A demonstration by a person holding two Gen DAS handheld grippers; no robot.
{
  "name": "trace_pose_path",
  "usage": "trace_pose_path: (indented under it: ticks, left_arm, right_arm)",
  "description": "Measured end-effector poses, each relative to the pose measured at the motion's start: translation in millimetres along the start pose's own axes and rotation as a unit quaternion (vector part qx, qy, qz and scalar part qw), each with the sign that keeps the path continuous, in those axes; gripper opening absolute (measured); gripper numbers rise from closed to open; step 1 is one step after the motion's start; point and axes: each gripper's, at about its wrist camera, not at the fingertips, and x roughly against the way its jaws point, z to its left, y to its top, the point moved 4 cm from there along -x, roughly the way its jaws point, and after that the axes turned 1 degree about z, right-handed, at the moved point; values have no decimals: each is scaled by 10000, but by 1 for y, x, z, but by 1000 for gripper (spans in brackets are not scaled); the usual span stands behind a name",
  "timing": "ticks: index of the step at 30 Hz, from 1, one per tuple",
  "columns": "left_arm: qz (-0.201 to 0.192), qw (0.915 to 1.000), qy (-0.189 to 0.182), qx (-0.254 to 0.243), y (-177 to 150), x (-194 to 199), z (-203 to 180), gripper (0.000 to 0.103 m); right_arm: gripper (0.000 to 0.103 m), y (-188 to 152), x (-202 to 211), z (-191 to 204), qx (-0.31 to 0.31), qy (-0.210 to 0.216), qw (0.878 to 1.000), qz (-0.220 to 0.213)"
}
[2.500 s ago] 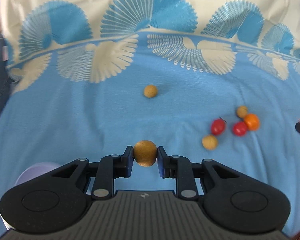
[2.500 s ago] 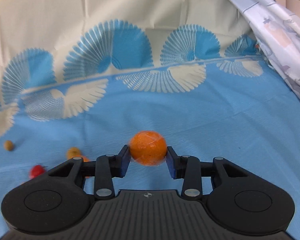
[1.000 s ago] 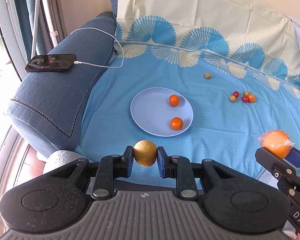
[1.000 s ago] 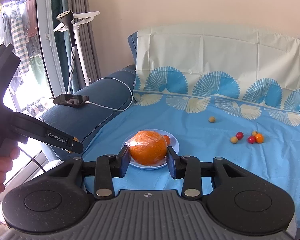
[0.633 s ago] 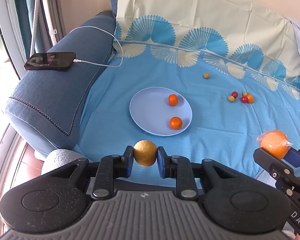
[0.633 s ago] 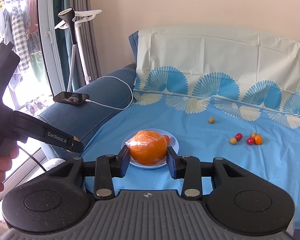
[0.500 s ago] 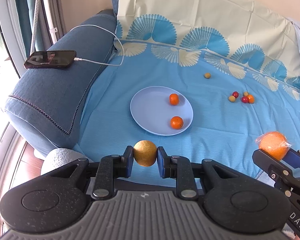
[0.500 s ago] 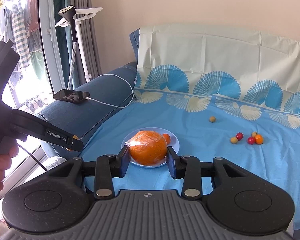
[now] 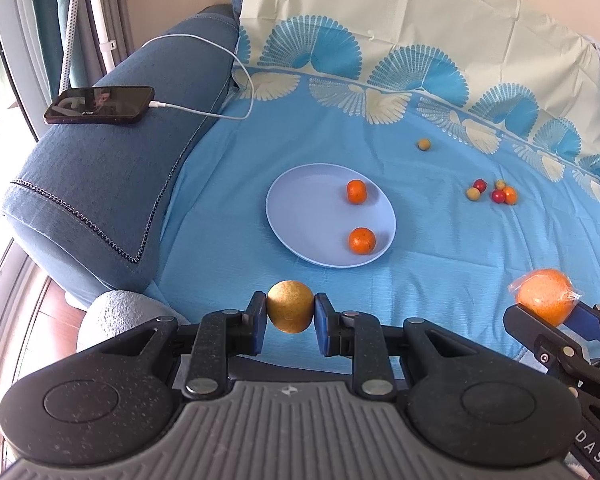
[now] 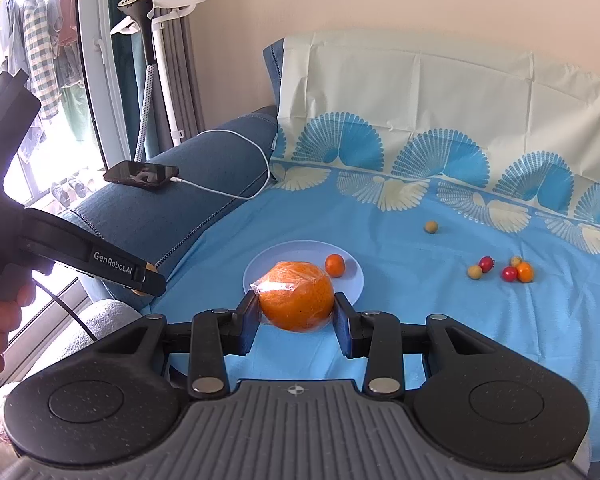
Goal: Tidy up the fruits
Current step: 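Carry the bagged orange and the longan toward the plate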
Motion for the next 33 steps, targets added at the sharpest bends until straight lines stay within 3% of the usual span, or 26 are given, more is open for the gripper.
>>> trace_pose_path:
  ticks: [16,33]
  left_arm:
    - [82,9997,170,159,20,-21,16,27]
    - [412,9989,224,90,61,-94,8,27]
  right_arm:
    - [40,3,-28,-5,-40,-24,9999,147]
    - [40,16,-114,-26,-313,-123,9981,509]
